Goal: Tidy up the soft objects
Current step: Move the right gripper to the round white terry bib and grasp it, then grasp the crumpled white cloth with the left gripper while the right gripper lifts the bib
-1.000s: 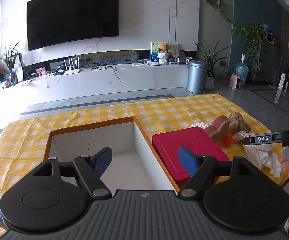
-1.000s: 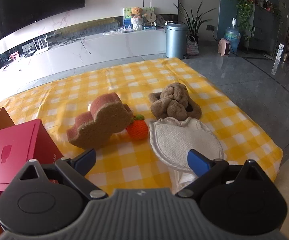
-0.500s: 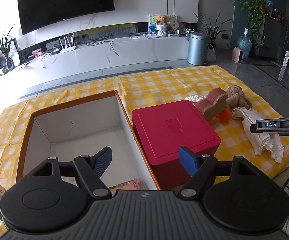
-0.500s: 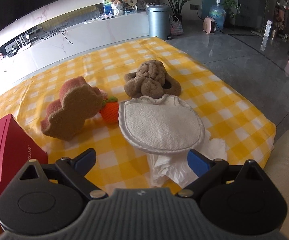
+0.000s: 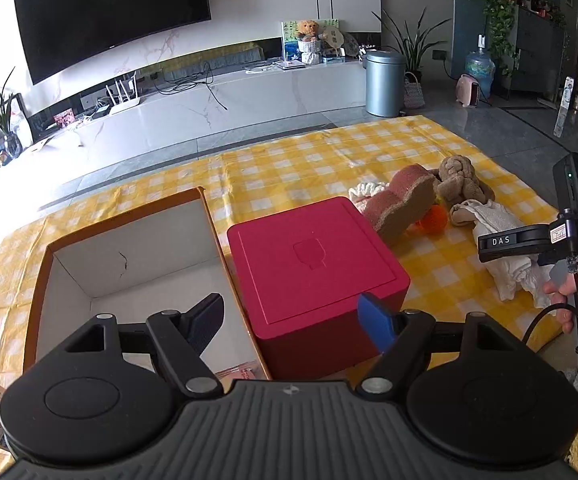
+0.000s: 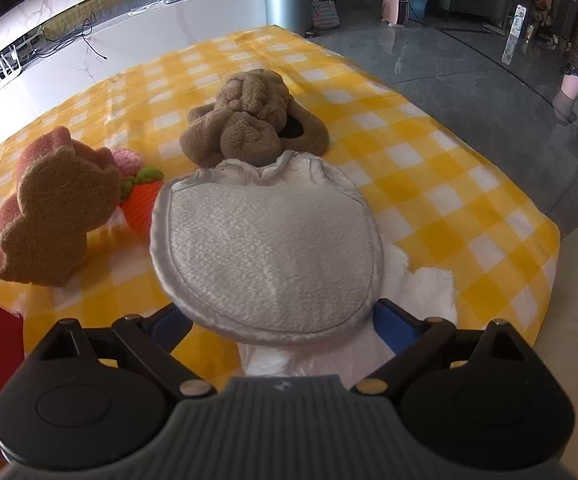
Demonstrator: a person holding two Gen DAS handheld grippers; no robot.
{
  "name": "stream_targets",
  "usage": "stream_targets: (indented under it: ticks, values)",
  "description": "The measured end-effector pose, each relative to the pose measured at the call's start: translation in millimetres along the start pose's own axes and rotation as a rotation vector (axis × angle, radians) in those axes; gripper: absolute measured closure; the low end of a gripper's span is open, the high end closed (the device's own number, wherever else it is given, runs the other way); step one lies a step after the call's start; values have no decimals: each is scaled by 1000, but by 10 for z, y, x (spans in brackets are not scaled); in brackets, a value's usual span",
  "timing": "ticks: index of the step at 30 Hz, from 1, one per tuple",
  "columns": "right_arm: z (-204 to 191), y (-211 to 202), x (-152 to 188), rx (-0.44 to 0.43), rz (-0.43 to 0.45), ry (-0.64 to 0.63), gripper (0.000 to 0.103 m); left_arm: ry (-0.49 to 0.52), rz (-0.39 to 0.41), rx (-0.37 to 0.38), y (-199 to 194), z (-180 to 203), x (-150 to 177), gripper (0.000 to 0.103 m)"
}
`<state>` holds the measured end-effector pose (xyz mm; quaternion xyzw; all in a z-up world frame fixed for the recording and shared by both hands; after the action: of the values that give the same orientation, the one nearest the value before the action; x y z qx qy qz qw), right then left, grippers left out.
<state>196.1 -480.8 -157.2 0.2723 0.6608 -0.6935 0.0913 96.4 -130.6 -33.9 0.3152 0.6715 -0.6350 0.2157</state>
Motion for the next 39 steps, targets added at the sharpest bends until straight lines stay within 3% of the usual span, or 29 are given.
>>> stream_targets:
  ticks: [3, 7, 11, 14, 19, 22, 24, 26, 27, 29, 31, 34, 39]
  values:
    - [53, -48, 3, 11, 14, 0, 8, 12, -2, -1, -4, 31, 5, 13]
    - [117, -94, -60, -78, 42, 80, 9, 17, -12, -12, 29, 35, 31, 13]
    - [120, -103, -65, -99, 45, 95, 20, 41, -11, -34, 37, 54, 57, 13]
    - [161, -156, -88, -89, 71, 115, 19, 54, -4, -28, 9, 64, 56, 13]
    - [124, -240, -131, 27, 167, 4, 13, 54, 12, -27, -39, 43, 35, 13]
    - [-19, -293, -148, 0, 216, -92, 15, 56, 12, -38, -36, 34, 40, 13]
    - [-97, -338, -158, -41, 242, -121, 22, 61, 12, -41, -35, 33, 55, 13]
    - [-138, -372, -171, -69, 256, -132, 47, 65, 10, -39, -35, 33, 71, 13]
    - [-140, -384, -179, -86, 259, -119, 54, 67, 9, -37, -34, 31, 80, 13]
    - [-97, -388, -191, -108, 252, -80, 81, 68, 5, -36, -29, 32, 90, 13]
    - [-50, -404, -197, -123, 253, -43, 88, 73, -2, -30, -17, 54, 87, 13]
    - [52, -564, -230, -165, 329, 19, 97, 95, -20, -2, 7, 171, 41, 13]
    - [269, -822, -266, -347, 414, 186, 100, 209, -20, 103, 41, 589, -163, 13]
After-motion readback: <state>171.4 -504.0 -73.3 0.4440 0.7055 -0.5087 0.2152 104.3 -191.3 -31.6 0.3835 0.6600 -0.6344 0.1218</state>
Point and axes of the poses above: each gripper's, at about its wrist camera, not at the fingertips, and y roughly the way its jaws point, z to its right, x to its underside, the point moved 7 cm from there along y, roughly the way its jaws point, and after that the axes turned 2 degrees about -z, right-handed, at the moved point
